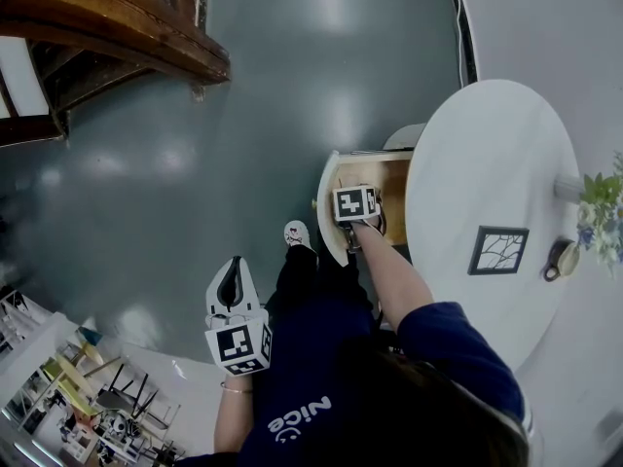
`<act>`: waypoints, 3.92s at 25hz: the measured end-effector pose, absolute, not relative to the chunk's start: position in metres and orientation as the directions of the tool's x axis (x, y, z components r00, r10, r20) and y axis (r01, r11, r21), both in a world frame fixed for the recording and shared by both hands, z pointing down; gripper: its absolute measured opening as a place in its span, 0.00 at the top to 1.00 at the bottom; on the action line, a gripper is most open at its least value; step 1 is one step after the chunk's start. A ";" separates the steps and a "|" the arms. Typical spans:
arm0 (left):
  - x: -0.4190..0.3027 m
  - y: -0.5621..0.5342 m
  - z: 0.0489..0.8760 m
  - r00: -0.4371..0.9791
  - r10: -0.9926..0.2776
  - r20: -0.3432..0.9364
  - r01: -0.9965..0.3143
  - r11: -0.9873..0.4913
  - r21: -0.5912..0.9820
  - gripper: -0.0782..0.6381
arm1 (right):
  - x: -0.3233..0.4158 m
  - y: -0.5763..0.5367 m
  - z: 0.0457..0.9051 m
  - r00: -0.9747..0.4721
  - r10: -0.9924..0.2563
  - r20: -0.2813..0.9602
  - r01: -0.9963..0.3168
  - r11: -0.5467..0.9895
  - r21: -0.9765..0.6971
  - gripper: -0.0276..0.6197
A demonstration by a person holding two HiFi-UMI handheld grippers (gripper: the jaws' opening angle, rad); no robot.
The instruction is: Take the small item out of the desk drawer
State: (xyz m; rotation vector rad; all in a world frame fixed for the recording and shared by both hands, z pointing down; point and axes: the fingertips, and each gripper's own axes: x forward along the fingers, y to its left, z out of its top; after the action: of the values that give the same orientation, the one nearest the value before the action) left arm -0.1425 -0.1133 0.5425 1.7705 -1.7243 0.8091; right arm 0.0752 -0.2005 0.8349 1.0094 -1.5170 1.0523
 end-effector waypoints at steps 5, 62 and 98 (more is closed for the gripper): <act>-0.144 -0.110 0.544 0.001 -0.676 0.737 -0.999 -0.037 -0.032 0.88 | 0.080 -0.201 0.835 -0.134 -0.102 0.986 -0.951 0.293 -0.099 0.71; -0.131 -0.114 0.511 0.250 -0.804 0.539 -0.968 -0.215 0.128 0.88 | 0.063 -0.180 0.675 -0.132 -0.442 0.887 -0.949 0.314 0.015 0.73; -0.060 -0.121 0.496 0.549 -0.719 0.426 -0.830 -0.528 0.180 0.88 | 0.092 -0.112 0.548 -0.046 -0.711 0.701 -0.996 0.090 0.026 0.73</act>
State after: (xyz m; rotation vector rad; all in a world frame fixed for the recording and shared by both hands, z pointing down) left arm -0.0601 -0.1207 0.4958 2.4274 -1.2690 0.4263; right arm 0.0918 -0.1121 0.5480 1.6763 -1.8155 0.6586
